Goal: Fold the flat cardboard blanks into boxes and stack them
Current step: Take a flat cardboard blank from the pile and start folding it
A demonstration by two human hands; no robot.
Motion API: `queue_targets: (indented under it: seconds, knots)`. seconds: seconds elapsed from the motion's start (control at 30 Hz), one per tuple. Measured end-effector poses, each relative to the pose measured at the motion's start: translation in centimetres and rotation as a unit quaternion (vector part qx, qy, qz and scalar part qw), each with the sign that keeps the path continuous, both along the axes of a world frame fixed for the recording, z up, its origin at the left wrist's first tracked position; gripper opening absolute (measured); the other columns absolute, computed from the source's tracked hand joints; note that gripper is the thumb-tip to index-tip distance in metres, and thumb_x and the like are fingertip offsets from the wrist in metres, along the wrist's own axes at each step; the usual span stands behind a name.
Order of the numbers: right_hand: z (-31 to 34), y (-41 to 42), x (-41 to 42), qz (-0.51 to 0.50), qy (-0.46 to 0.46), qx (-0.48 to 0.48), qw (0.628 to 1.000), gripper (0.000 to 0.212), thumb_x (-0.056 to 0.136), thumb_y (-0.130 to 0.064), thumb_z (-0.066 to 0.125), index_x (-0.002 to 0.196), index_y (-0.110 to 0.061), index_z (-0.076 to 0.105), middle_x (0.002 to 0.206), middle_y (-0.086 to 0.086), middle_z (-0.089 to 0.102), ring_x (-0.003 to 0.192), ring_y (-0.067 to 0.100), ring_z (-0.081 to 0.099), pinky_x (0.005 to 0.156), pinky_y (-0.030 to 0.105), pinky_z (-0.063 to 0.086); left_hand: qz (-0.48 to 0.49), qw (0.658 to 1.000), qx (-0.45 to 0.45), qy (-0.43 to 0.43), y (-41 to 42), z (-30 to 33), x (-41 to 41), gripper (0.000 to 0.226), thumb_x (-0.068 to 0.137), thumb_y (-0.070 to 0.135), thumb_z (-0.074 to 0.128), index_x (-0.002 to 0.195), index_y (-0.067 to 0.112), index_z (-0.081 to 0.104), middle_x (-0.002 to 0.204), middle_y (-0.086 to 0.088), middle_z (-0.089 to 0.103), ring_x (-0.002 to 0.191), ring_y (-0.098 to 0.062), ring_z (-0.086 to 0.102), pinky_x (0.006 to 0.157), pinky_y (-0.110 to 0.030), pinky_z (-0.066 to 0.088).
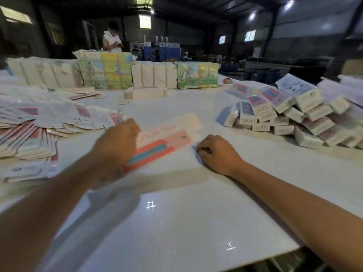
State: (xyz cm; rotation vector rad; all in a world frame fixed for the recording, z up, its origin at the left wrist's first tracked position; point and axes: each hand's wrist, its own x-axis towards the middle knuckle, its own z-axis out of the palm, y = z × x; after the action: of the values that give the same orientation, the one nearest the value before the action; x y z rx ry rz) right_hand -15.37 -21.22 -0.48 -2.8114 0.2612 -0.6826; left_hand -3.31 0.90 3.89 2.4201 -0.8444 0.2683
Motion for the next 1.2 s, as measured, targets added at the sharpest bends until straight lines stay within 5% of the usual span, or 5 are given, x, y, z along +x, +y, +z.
queue_targets:
  seconds: [0.33, 0.5, 0.63, 0.8, 1.2]
  knots:
    - [-0.3, -0.6, 0.5, 0.005, -0.073, 0.134, 0.988, 0.018, 0.089, -0.007, 0.053, 0.088, -0.005, 0.071, 0.088, 0.012, 0.07, 0.078, 0.025, 0.061, 0.064, 0.032, 0.041, -0.067, 0.996, 0.054, 0.007, -1.1, -4.0, 0.6, 0.024, 0.102, 0.032, 0.027, 0.101, 0.019, 0.048, 0.098, -0.003, 0.062, 0.078, -0.016, 0.062, 0.067, -0.036, 0.056]
    - [1.1, -0.7, 0.2, 0.061, -0.097, 0.642, 0.758, 0.039, 0.096, -0.017, 0.039, 0.069, -0.006, 0.065, 0.057, 0.018, 0.055, 0.042, 0.024, 0.041, 0.036, 0.022, 0.032, -0.074, 0.995, 0.055, -0.038, -1.1, -3.9, 0.7, 0.024, 0.101, 0.033, 0.027, 0.1, 0.019, 0.046, 0.097, -0.001, 0.063, 0.074, -0.016, 0.063, 0.066, -0.033, 0.056]
    - [1.0, -0.1, -0.1, 0.11, -0.061, 0.614, 0.779, 0.018, 0.091, 0.003, 0.047, 0.078, -0.001, 0.059, 0.065, 0.023, 0.063, 0.032, 0.019, 0.043, 0.03, 0.019, 0.031, -0.08, 0.993, 0.05, -0.073, -1.5, -3.6, -0.1, 0.029, 0.097, 0.047, 0.031, 0.097, 0.023, 0.048, 0.098, 0.004, 0.063, 0.07, -0.013, 0.059, 0.062, -0.025, 0.051]
    - [1.0, 0.2, -0.2, 0.1, -0.099, 0.599, 0.789, 0.016, 0.091, 0.007, 0.046, 0.085, 0.0, 0.059, 0.059, 0.019, 0.061, 0.032, 0.017, 0.042, 0.031, 0.02, 0.032, -0.112, 0.961, 0.131, -0.218, -2.3, -3.4, -2.3, 0.1, 0.061, 0.089, 0.02, 0.13, 0.022, 0.045, 0.122, 0.005, 0.053, 0.102, -0.015, 0.05, 0.082, -0.03, 0.038]
    - [0.9, 0.4, -0.3, 0.045, -0.116, 0.576, 0.808, 0.012, 0.092, 0.0, 0.049, 0.087, -0.005, 0.058, 0.06, 0.014, 0.062, 0.038, 0.019, 0.047, 0.035, 0.021, 0.035, -0.058, 0.98, 0.074, -0.175, -3.1, -3.1, -1.7, 0.072, 0.065, 0.074, 0.059, 0.116, 0.025, 0.048, 0.105, 0.009, 0.052, 0.095, -0.013, 0.048, 0.071, -0.028, 0.029]
